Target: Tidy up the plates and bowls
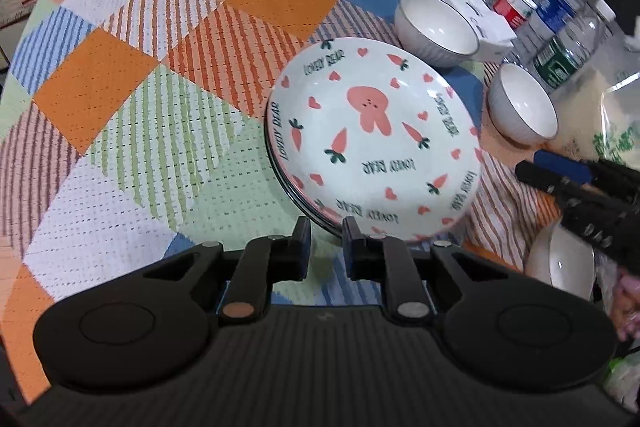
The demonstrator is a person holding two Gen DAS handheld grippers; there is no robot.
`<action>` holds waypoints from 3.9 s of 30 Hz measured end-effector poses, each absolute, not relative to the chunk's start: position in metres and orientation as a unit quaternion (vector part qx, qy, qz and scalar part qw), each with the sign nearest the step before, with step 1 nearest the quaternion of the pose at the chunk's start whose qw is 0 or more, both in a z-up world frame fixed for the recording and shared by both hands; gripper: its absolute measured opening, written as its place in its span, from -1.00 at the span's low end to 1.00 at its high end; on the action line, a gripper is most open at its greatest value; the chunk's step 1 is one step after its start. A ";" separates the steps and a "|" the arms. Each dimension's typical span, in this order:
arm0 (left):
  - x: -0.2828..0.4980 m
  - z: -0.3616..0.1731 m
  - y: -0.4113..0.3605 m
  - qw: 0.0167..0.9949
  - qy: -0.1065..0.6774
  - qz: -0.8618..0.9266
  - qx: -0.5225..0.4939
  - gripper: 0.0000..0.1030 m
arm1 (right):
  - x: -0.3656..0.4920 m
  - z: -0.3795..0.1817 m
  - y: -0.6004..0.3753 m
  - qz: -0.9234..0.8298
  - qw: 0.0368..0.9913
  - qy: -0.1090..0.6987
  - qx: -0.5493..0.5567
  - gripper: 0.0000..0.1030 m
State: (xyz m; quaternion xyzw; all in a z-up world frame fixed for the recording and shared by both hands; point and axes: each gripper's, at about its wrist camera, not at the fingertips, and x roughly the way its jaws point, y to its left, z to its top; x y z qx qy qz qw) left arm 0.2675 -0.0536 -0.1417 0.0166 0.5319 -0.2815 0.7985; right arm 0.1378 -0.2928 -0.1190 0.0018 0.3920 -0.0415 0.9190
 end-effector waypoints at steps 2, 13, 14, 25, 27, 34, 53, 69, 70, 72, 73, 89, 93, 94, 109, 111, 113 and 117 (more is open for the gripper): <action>0.258 -0.130 -0.055 0.797 0.535 -0.280 0.027 -0.69 | 0.136 -0.108 -0.298 -0.028 0.917 0.398 0.021 -0.36; 0.195 -0.065 -0.050 0.817 0.506 -0.261 0.095 -0.39 | 0.096 -0.034 -0.291 0.023 0.928 0.370 0.031 -0.20; 0.190 -0.061 -0.051 0.818 0.502 -0.260 0.101 -0.33 | 0.091 -0.031 -0.289 0.026 0.929 0.369 0.026 -0.18; 0.131 -0.021 -0.074 0.822 0.485 -0.267 0.135 0.01 | 0.037 -0.006 -0.282 0.042 0.924 0.381 -0.019 0.22; 0.120 -0.016 -0.080 0.823 0.481 -0.268 0.139 0.10 | 0.026 -0.003 -0.284 0.044 0.923 0.380 -0.026 0.26; 0.091 -0.016 -0.107 0.823 0.478 -0.263 0.157 0.37 | -0.008 -0.010 -0.311 0.052 0.923 0.380 -0.040 0.35; 0.105 -0.116 -0.200 0.807 0.496 -0.298 0.115 0.59 | -0.004 -0.113 -0.389 0.027 0.912 0.409 -0.020 0.35; 0.116 -0.172 -0.230 0.732 0.584 -0.351 0.023 -0.64 | 0.032 -0.173 -0.421 0.012 0.883 0.465 0.063 -0.76; 0.115 -0.172 -0.231 0.733 0.584 -0.348 0.032 -0.65 | 0.034 -0.172 -0.423 0.013 0.880 0.469 0.077 -0.76; 0.113 -0.171 -0.228 0.729 0.589 -0.347 0.035 -0.65 | 0.036 -0.166 -0.425 0.020 0.879 0.465 0.102 -0.76; 0.113 -0.170 -0.225 0.728 0.591 -0.347 0.034 -0.65 | 0.037 -0.164 -0.423 0.022 0.879 0.464 0.106 -0.76; 0.136 -0.132 -0.125 0.736 0.608 -0.296 -0.023 -0.65 | 0.070 -0.147 -0.345 0.096 0.866 0.476 0.119 -0.76; 0.144 -0.137 -0.105 0.734 0.617 -0.280 -0.043 -0.65 | 0.084 -0.153 -0.328 0.096 0.849 0.502 0.131 -0.76; 0.145 -0.139 -0.102 0.734 0.618 -0.277 -0.044 -0.65 | 0.086 -0.155 -0.325 0.097 0.846 0.507 0.133 -0.76; 0.163 -0.154 -0.081 0.734 0.634 -0.238 -0.046 -0.65 | 0.109 -0.179 -0.306 0.112 0.835 0.509 0.179 -0.74; 0.164 -0.159 -0.082 0.740 0.631 -0.230 -0.039 -0.65 | 0.109 -0.182 -0.301 0.114 0.839 0.508 0.162 -0.74; 0.162 -0.161 -0.085 0.748 0.622 -0.229 -0.030 -0.65 | 0.109 -0.184 -0.297 0.113 0.843 0.505 0.150 -0.74; 0.161 -0.159 -0.086 0.745 0.627 -0.226 -0.023 -0.62 | 0.103 -0.176 -0.297 0.109 0.864 0.474 0.131 -0.64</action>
